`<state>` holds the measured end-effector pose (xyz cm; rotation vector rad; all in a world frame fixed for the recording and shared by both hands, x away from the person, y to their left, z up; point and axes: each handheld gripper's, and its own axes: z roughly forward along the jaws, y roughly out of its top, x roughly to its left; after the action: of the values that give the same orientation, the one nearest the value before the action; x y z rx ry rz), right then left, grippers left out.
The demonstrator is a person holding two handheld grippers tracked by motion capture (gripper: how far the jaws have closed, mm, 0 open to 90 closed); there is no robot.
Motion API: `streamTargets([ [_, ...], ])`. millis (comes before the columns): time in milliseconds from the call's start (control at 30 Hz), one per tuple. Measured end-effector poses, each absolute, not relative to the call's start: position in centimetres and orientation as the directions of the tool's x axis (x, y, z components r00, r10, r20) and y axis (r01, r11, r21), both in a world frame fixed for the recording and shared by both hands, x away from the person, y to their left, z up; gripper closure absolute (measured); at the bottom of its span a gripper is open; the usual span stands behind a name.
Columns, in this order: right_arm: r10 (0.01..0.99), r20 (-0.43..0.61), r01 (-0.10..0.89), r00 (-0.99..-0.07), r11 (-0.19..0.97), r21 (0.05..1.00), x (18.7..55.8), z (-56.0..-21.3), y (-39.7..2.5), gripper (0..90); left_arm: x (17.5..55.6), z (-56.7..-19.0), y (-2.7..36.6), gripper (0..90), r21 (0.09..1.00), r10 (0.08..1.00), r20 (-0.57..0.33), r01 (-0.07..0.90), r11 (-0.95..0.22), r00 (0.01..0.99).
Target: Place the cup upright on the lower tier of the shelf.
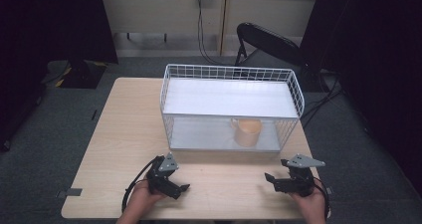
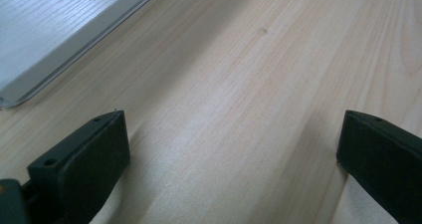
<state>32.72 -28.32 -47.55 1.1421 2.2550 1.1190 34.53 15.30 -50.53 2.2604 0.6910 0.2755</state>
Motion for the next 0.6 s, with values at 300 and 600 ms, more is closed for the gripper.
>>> streamTargets([
  [300, 0.799, 0.010, 0.506, -0.601, 0.370, 0.779, 32.7, -48.3, -29.1, 15.0, 34.5, -50.5, 15.3, 0.0, 0.714, 0.556, -0.011, 0.396, -0.578, 0.831],
  [600, 0.802, 0.003, 0.515, -0.597, 0.381, 0.768, 32.7, -49.1, -30.4, 15.2, 34.5, -50.5, 15.3, 0.0, 0.714, 0.556, -0.012, 0.396, -0.578, 0.831],
])
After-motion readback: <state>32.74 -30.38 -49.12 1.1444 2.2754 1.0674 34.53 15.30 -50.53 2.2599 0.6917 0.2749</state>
